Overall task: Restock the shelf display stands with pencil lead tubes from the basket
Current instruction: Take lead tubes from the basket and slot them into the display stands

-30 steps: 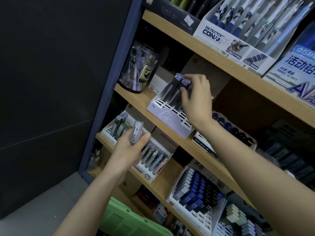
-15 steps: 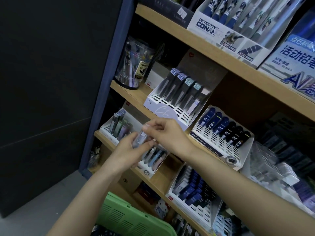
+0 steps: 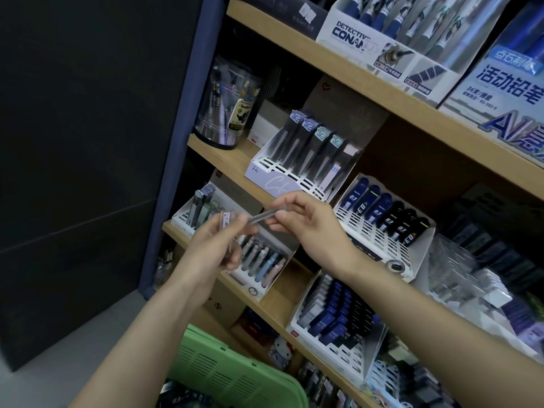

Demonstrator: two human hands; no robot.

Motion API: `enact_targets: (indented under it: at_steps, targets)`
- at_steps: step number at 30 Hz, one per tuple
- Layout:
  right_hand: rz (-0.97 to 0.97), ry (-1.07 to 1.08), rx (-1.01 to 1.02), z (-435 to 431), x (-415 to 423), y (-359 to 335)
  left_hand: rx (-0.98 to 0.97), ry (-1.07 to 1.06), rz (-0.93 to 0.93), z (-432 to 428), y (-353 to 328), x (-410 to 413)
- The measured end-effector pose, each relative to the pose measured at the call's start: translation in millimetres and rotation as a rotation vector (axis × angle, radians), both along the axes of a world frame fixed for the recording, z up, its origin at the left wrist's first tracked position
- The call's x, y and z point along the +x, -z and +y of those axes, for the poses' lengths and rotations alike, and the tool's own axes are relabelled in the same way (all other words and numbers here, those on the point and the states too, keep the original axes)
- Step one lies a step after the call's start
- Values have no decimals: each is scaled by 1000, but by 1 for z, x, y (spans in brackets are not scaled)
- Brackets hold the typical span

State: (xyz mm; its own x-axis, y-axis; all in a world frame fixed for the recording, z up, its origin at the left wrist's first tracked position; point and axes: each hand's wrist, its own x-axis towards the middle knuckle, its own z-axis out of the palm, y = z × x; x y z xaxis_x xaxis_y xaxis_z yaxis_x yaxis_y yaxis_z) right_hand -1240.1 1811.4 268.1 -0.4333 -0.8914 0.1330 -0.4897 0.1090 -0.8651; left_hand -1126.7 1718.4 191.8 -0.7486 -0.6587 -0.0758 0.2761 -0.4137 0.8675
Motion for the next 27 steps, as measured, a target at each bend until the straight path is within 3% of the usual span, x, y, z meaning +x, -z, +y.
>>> enact_targets:
  at_steps: [8, 11, 19, 22, 27]
  targets:
    - [85, 36, 40, 21, 4, -2, -148, -98, 3, 7, -1, -2]
    - [200, 93, 103, 29, 6, 1, -183, -108, 0, 14, -7, -1]
    - [370, 55, 225, 62, 15, 4, -451, -19, 2, 58, -28, -7]
    - [262, 54, 188, 83, 10, -1, -417, 33, -41, 68, -25, -11]
    - [-79, 149, 77, 124, -10, -10, -373, 121, -124, 81, -18, -16]
